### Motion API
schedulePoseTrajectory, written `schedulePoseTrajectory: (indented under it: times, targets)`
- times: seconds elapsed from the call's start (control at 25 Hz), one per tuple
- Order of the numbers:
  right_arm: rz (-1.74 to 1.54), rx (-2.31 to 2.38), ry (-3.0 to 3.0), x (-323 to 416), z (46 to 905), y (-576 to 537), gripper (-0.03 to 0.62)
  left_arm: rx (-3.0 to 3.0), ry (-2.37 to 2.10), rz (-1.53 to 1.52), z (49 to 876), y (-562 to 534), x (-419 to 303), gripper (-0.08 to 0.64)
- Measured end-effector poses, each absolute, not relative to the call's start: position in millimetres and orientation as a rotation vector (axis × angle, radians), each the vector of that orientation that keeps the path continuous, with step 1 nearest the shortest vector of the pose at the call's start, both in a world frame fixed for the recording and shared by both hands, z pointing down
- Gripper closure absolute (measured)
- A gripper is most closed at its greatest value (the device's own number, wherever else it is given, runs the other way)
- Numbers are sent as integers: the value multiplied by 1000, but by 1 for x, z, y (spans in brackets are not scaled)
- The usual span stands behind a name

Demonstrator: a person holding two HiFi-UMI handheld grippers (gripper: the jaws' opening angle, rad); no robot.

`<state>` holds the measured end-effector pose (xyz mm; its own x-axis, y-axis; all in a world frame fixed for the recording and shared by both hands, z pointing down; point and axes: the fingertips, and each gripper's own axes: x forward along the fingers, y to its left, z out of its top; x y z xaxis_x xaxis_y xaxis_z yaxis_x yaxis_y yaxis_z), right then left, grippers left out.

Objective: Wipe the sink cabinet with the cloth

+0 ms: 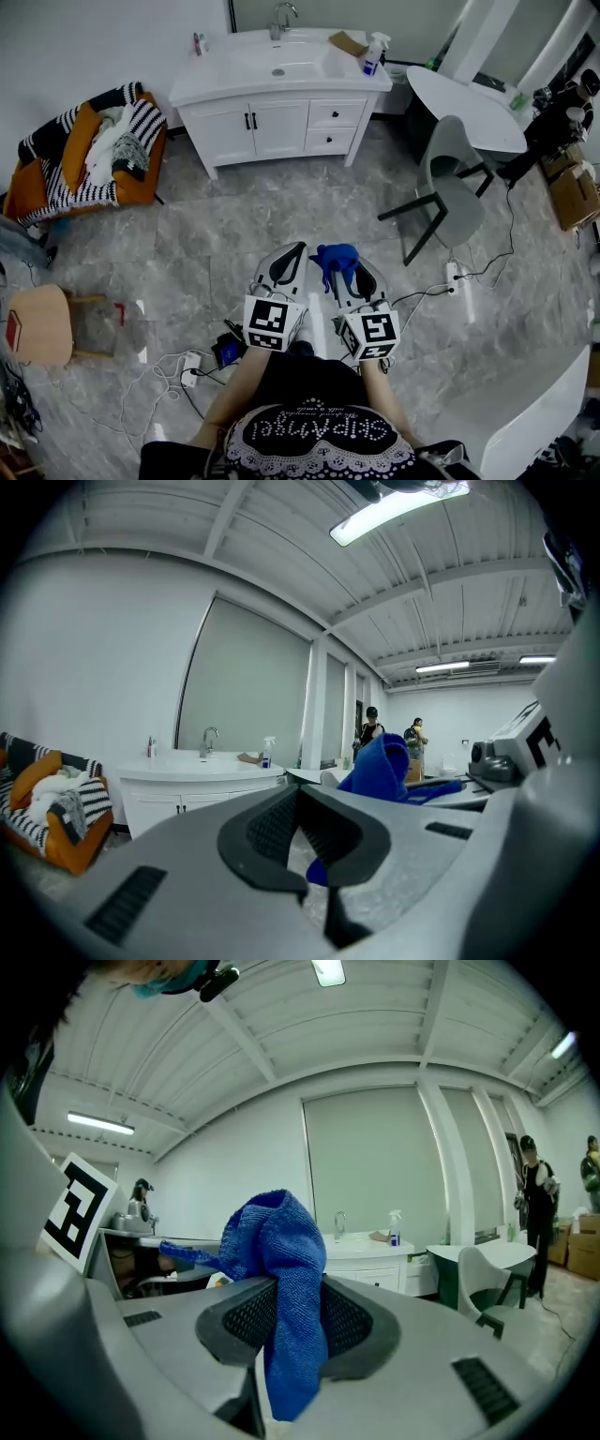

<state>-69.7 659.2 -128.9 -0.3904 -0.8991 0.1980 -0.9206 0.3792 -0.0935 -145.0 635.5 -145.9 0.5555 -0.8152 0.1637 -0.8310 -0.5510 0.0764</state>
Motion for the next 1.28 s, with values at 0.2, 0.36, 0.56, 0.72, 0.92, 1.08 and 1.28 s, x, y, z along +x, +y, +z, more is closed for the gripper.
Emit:
schedulePoseTrajectory:
  times: [0.2, 0.36, 0.56, 0.72, 0.92, 1.08, 1.28]
  targets:
    - [309, 1657, -2558, -52, -134, 662, 469, 2635, -1432, 115, -150, 636, -134, 555]
    - [300, 1642, -2595, -38, -145, 661, 471, 2651, -1460, 98, -159, 632, -126, 555]
    - [341, 1676, -2587, -23, -141, 643, 471, 2670, -1443, 111, -161, 619, -114, 555]
    - [370, 1678, -2574, -20, -134, 622, 471, 2655, -1424, 116, -156, 597, -112, 555]
    - [394, 1709, -2536, -21, -128, 573, 471, 2660, -1382, 114, -150, 548, -110, 555]
    - [390, 1705, -2526, -25, -133, 531, 469, 2665, -1345, 119, -152, 504, -109, 555]
    - [389, 1741, -2482, -25, -131, 483, 469, 2693, -1313, 119, -155, 454, -113, 555]
